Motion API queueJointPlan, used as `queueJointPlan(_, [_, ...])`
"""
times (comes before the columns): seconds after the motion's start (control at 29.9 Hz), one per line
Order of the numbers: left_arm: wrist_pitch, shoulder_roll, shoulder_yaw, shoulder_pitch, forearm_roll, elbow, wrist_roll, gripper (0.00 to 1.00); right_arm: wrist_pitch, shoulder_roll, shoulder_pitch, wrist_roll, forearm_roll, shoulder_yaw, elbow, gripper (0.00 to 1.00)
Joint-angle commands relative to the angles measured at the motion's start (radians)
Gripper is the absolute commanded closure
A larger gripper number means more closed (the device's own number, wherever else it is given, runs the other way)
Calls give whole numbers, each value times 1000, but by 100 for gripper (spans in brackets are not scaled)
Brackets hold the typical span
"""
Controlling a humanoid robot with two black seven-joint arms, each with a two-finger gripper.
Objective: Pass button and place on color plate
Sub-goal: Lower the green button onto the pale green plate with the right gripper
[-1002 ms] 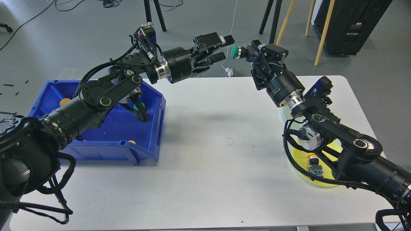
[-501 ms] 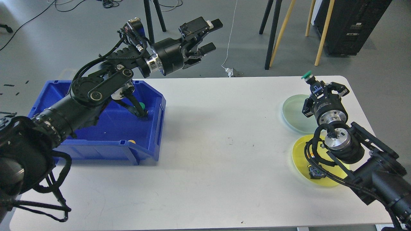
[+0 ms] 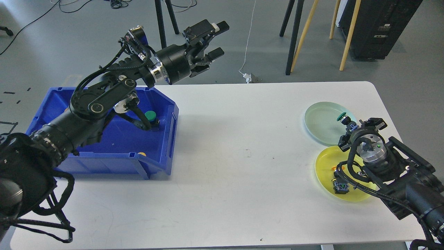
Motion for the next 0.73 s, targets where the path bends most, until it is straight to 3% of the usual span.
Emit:
queueJointPlan(0.0, [0,52,-53,54,-86,4,0,3,6,-1,10,-24,-10,-2,11,1])
queueJointPlan(0.13, [0,125,-53,106,-216,3,0,3,30,-4,39,-33,-46,-42,46,1])
queueJointPlan(0.2, [0,156,-53,127,-270,3,0,3,117,-16,56,-30,-92,-79,113,1])
queueJointPlan(0.33, [0,207,-53,158,-310,-2,0,3,428,-117,61,-12,-174,-74,248,1])
queueJointPlan(0.43, [0,207,-49,170,-310,0,0,3,678,-131,90,29,-178,-47,222,1])
queueJointPlan(0.53, [0,201,-49,173,-312,0,0,3,869,-131,140,39,-185,-85,163,1])
queueJointPlan(0.7, [0,199,-49,169,-312,-2,0,3,904,-128,242,40,-185,-138,118,1])
